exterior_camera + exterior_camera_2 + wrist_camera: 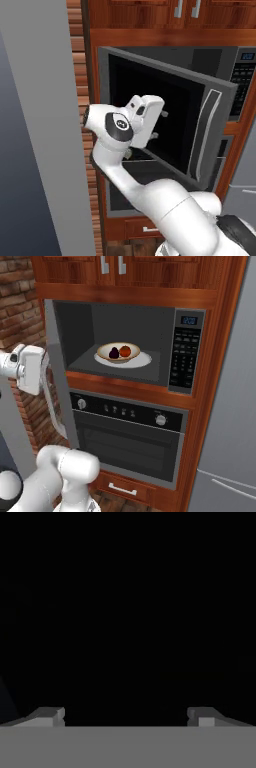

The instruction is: Place the bowl containing the tomato and eggplant in the microwave. Close the microwave door and press the start button to microwave the meal.

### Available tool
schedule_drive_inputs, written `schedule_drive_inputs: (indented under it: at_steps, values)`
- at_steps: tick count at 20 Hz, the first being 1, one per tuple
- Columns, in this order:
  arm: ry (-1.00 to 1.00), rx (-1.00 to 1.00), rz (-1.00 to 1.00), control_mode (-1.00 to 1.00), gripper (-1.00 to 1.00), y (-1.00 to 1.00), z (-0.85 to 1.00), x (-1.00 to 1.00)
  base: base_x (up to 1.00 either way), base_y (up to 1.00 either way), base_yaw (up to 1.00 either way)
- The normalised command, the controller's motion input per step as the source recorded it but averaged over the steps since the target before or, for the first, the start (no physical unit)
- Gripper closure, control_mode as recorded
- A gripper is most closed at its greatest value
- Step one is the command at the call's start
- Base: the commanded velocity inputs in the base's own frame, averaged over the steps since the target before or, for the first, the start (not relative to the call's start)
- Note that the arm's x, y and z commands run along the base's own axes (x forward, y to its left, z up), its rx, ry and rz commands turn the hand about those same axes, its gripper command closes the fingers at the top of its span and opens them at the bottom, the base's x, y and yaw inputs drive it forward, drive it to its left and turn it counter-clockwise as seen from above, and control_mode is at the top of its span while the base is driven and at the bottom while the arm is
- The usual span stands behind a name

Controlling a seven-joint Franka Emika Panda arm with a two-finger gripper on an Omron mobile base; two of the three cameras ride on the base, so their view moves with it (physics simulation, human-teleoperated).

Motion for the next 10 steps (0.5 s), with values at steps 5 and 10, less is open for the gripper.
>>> schedule_drive_inputs:
  at_steps: [5, 10]
  values:
    - [-0.04, 0.15, 0.38, -1.00, -1.00, -0.60, 0.00, 0.44, 0.00, 0.00, 0.00]
    - [-0.01, 0.12, 0.40, -1.00, -1.00, -0.53, 0.00, 0.54, 0.00, 0.00, 0.00]
